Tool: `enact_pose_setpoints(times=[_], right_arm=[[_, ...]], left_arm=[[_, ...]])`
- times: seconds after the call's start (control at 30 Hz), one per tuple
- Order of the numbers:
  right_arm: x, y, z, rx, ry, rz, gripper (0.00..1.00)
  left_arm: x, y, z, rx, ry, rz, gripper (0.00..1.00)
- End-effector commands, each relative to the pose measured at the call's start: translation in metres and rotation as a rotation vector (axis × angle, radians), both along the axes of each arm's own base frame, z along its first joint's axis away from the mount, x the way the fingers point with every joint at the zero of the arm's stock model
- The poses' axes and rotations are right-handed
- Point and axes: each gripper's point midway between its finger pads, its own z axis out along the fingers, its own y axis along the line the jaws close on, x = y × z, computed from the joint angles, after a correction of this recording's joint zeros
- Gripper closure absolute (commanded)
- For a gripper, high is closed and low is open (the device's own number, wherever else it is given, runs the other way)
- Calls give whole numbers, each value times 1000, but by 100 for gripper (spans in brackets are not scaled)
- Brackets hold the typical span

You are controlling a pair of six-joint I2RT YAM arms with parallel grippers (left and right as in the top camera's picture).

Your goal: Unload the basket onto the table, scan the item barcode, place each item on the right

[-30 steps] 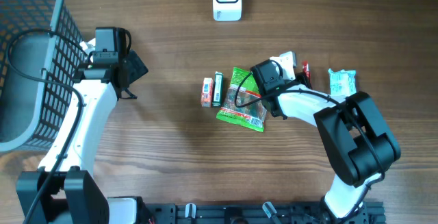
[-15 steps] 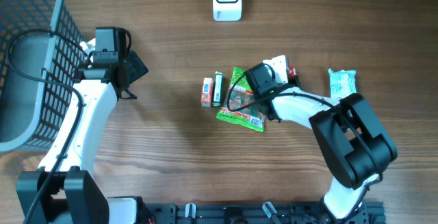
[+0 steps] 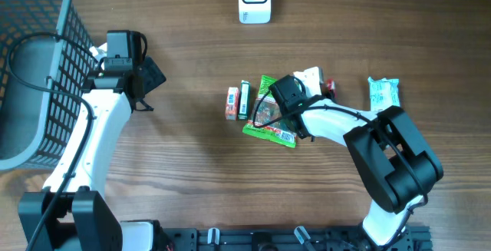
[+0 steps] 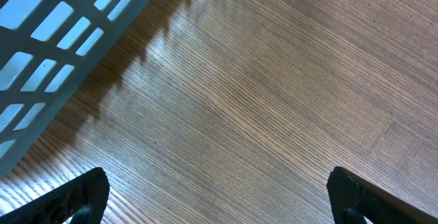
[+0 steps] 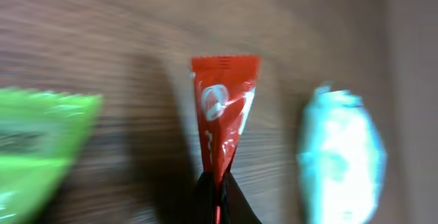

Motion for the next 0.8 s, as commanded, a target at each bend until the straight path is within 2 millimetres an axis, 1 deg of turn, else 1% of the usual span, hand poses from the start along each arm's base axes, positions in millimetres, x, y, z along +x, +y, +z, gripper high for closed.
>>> enact_pose_setpoints(times=[0.0,0.07,0.17,0.27,0.37,0.4,0.5,0.67,0.73,0.77], right_arm=[[5,-27,28,-314,33,31,96],[6,-31,24,-372,162,107,96],[7,-40,20,-352,181,92,96],[9,-42,16,-316,171,79,96],[14,-40,15,-300,141,75,96],[15,-38,11,-289,142,79,96],[13,-35,-9,-249,175,91,96],[3,-35,-40,-269,261,112,96],[0,-29,-47,-232,275,126,96],[0,-25,-47,-214,255,120,96]], left_arm=[[0,4,-1,16,4,2,0],[0,4,-1,16,4,2,0],[0,4,-1,16,4,2,0],[0,4,-1,16,4,2,0],[0,4,-1,16,4,2,0],[0,4,-1,16,4,2,0],[0,4,-1,16,4,2,0],[0,4,-1,16,4,2,0],[0,4,-1,16,4,2,0],[0,4,-1,16,4,2,0]])
